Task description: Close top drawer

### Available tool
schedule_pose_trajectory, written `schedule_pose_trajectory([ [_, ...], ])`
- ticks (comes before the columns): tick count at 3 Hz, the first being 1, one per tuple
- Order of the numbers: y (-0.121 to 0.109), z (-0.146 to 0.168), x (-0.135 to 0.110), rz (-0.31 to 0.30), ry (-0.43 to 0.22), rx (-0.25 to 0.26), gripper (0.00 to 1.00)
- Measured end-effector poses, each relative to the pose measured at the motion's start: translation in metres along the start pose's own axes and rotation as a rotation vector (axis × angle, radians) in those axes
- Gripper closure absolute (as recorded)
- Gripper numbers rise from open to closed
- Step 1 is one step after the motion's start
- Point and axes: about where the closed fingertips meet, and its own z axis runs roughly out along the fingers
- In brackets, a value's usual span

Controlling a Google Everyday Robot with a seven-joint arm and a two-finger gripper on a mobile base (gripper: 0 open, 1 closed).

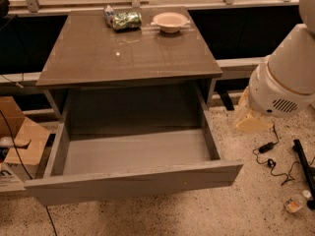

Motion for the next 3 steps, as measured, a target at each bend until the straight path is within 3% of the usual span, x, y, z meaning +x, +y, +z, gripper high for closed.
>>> schedule_pose_trajectory([
  [1, 0.000, 0.000, 0.000, 0.001, 0.000, 0.000, 1.00],
  [2, 0.009, 0.032, -0.002, 0.069, -0.023, -0.048, 1.00],
  [3, 0.035, 0.080, 0.002, 0.093, -0.058, -0.129, 1.00],
])
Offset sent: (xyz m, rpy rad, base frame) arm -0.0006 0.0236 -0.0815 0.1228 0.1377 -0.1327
